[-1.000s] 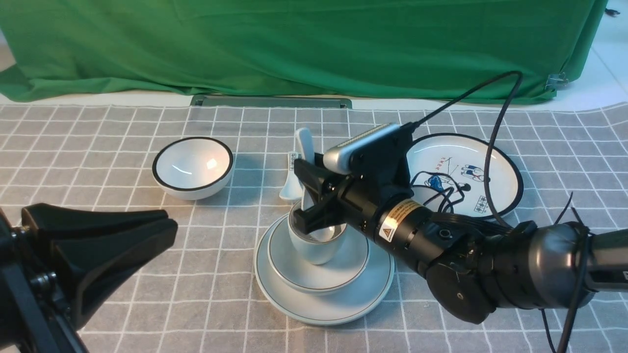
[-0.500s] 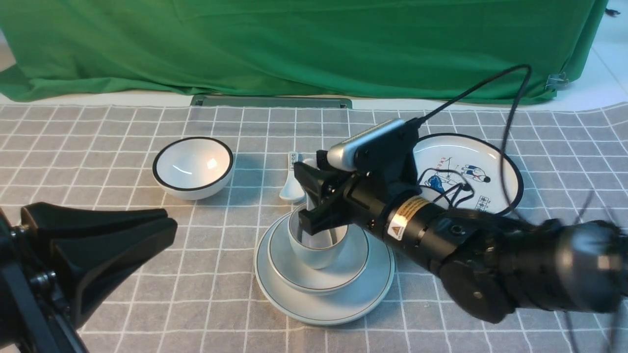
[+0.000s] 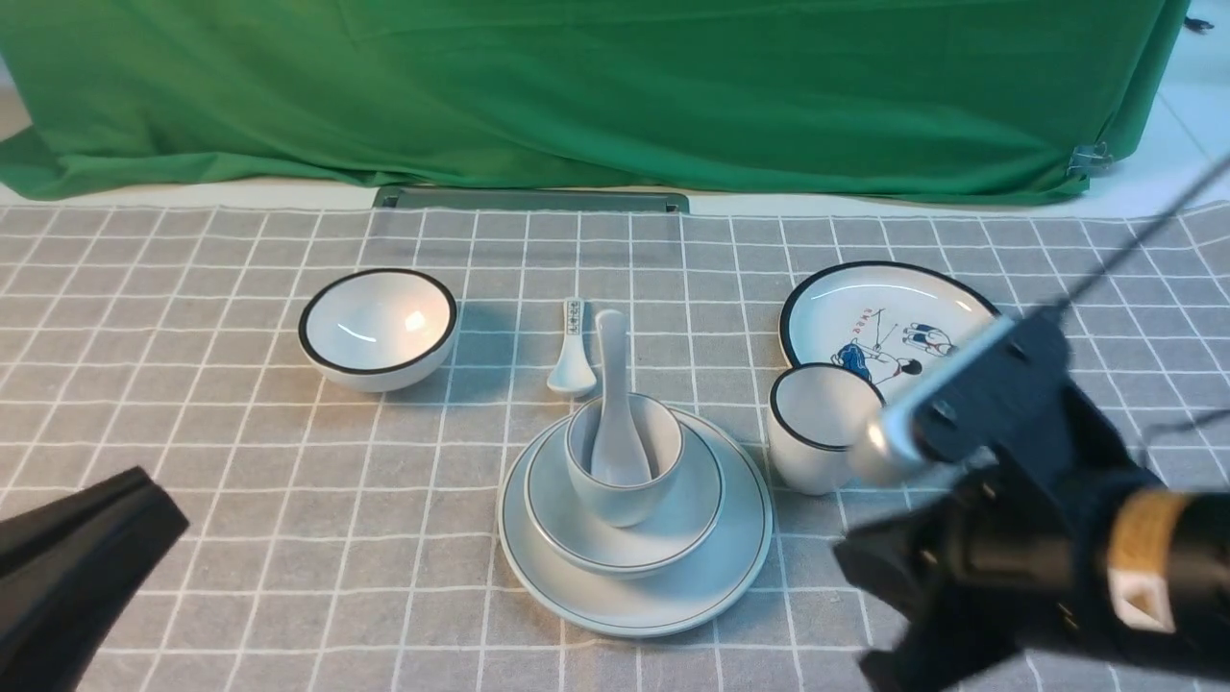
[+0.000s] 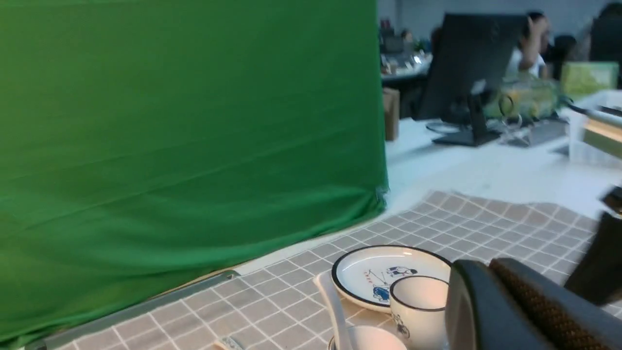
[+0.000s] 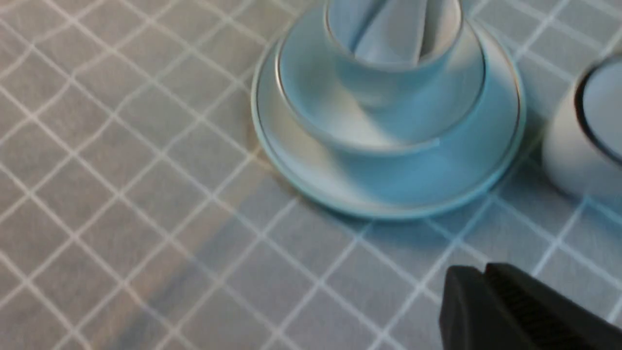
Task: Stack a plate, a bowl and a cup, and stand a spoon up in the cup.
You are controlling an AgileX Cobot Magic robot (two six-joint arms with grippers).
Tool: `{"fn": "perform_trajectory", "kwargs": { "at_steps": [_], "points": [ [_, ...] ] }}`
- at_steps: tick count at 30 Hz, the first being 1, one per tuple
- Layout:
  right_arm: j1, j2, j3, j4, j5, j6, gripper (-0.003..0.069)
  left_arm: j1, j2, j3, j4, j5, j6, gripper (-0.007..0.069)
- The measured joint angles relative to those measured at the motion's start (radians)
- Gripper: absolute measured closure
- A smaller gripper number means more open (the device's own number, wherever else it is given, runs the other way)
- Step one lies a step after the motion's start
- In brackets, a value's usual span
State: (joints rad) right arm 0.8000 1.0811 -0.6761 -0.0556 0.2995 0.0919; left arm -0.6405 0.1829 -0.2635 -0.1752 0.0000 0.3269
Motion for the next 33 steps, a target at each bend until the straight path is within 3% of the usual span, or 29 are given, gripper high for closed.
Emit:
{"fn": "perform_trajectory", "kwargs": {
  "at_steps": [15,19,22,27,32,33],
  "points": [
    [0.003,-0.113,0.035,0.000,-0.003,0.007,0.0587,0.000,-0.007,0.141,-0.003,0.119,0.006,0.0615],
    [-0.031,-0.168,0.050,-0.121,-0.001,0.004,0.0613,0.000,-0.007,0.172,0.008,0.135,0.007,0.0615],
    [-0.136,-0.248,0.109,-0.125,-0.006,-0.007,0.0639,0.000,-0.007,0.181,0.022,0.143,0.007,0.0615],
    [-0.425,-0.570,0.377,-0.107,-0.124,-0.056,0.0642,0.000,-0.007,0.181,0.054,0.166,0.007,0.0615],
    [-0.611,-0.821,0.575,-0.104,-0.206,-0.046,0.0642,0.000,-0.007,0.181,0.062,0.170,0.007,0.0615],
    [-0.689,-0.918,0.643,-0.103,-0.209,-0.018,0.0642,0.000,-0.007,0.181,0.062,0.170,0.007,0.0615]
  ]
}}
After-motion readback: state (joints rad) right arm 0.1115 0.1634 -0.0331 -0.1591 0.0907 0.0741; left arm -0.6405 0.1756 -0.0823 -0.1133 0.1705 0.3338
